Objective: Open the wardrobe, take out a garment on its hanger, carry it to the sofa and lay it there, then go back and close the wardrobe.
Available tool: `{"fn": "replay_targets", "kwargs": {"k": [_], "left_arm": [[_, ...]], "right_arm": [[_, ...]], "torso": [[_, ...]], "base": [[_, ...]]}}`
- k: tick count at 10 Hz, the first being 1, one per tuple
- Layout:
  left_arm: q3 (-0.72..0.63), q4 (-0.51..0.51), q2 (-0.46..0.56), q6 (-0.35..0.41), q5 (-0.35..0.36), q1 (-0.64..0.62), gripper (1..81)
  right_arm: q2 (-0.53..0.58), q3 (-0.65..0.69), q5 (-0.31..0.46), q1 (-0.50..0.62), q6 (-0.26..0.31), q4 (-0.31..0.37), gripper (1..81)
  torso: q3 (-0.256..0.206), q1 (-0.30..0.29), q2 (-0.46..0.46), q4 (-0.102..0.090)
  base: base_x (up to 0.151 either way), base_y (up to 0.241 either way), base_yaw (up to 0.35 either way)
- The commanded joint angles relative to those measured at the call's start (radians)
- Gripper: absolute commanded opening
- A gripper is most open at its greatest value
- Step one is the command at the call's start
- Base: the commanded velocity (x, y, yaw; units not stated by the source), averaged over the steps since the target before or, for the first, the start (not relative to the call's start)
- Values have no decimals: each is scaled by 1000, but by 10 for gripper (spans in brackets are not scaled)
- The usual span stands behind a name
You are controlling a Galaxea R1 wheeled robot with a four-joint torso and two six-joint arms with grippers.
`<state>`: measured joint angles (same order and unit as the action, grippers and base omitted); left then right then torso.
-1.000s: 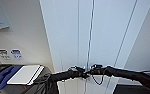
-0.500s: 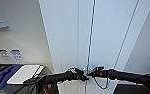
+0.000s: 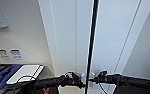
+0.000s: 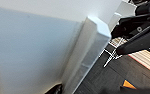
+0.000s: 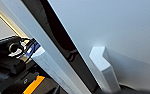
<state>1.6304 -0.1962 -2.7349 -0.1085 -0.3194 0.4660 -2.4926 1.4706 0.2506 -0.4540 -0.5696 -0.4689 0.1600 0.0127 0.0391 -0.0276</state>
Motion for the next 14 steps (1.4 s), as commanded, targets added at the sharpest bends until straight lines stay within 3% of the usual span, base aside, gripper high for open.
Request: {"fn": "replay_targets", "kwargs": {"k": [1,3,6,9,11,12,14], "left_arm": [[-363,57,78,7,102,-99,811],[-477,54,177,9,98,-62,811],[-639,38,315,9,102,7,811],[-742,-44,443,10,88,179,811],[-819,-135,603,10,97,318,811],[-851,-166,687,10,112,365,811],[-883,-215,847,16,250,466,811]], "right_arm": [[8,-306,-125,10,-18,72,811],[99,-400,-152,-25,-3,66,811],[214,-509,-186,-108,0,-6,811],[350,-610,-249,-186,1,-69,811],[455,-655,-303,-245,0,-114,811],[498,-668,-327,-272,0,-129,811],[608,-716,-378,-324,0,-164,811]], "torso": [[0,0,0,0],[0,0,0,0],[0,1,0,0],[0,1,0,0],[0,1,0,0],[0,2,0,0],[0,2,0,0]], "base": [[0,0,0],[0,0,0],[0,0,0],[0,0,0],[0,0,0],[0,0,0],[0,0,0]]}}
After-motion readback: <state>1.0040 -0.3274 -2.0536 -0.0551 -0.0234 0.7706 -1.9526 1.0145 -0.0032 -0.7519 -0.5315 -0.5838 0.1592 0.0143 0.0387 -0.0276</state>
